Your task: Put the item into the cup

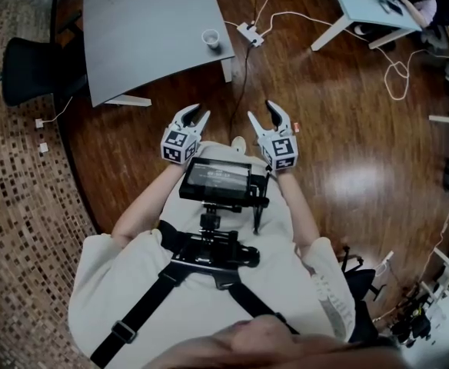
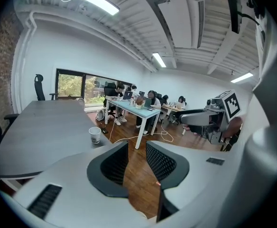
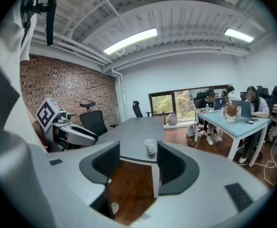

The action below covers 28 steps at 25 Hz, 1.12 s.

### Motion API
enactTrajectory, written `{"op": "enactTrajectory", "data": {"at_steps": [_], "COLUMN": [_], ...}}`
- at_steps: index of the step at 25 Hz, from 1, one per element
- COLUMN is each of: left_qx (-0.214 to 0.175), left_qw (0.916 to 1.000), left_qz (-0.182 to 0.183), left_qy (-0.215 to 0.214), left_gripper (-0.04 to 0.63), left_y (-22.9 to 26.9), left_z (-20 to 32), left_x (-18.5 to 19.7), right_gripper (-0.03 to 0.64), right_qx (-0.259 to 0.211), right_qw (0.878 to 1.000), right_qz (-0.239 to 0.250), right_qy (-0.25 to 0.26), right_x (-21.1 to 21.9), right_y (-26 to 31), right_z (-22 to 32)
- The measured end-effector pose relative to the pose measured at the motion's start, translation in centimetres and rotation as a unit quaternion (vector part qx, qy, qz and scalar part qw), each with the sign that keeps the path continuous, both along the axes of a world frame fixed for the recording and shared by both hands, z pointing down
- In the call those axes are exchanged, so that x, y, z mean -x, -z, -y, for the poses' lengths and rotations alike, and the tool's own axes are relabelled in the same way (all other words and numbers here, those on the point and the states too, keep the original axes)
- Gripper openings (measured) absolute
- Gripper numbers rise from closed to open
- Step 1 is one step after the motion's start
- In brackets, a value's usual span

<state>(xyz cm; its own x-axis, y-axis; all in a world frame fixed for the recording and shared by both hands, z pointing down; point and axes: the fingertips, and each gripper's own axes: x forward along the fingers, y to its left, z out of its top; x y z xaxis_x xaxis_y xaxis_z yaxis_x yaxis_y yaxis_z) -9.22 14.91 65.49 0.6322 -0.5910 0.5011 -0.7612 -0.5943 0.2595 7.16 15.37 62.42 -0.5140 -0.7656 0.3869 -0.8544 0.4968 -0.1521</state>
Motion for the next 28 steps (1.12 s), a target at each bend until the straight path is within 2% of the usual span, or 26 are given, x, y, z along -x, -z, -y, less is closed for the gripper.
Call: {"op": "enactTrajectory", "data": {"at_steps": [7, 28], "left_qx": [-0.001, 0.007], "left_qw": [0.9999, 0.9997], "left_qz": [-0.007, -0.004], "left_qy": [0.011, -0.022], "left_gripper": [0.118, 0.118], "left_y": [0.1, -0.3], "left_z": [0.3, -0.2], "left_x": [0.2, -2.2], "right_gripper": [0.261, 0.255], "right_qx": [0.005, -0.012], "right_qw": [1.0, 1.0], "right_qz": [-0.002, -0.02], "right_qy": [0.016, 0.007], "right_x": [0.9, -0.2], "right_y": [-0.6, -0.1], "right_z": [-1.0, -2.6]}}
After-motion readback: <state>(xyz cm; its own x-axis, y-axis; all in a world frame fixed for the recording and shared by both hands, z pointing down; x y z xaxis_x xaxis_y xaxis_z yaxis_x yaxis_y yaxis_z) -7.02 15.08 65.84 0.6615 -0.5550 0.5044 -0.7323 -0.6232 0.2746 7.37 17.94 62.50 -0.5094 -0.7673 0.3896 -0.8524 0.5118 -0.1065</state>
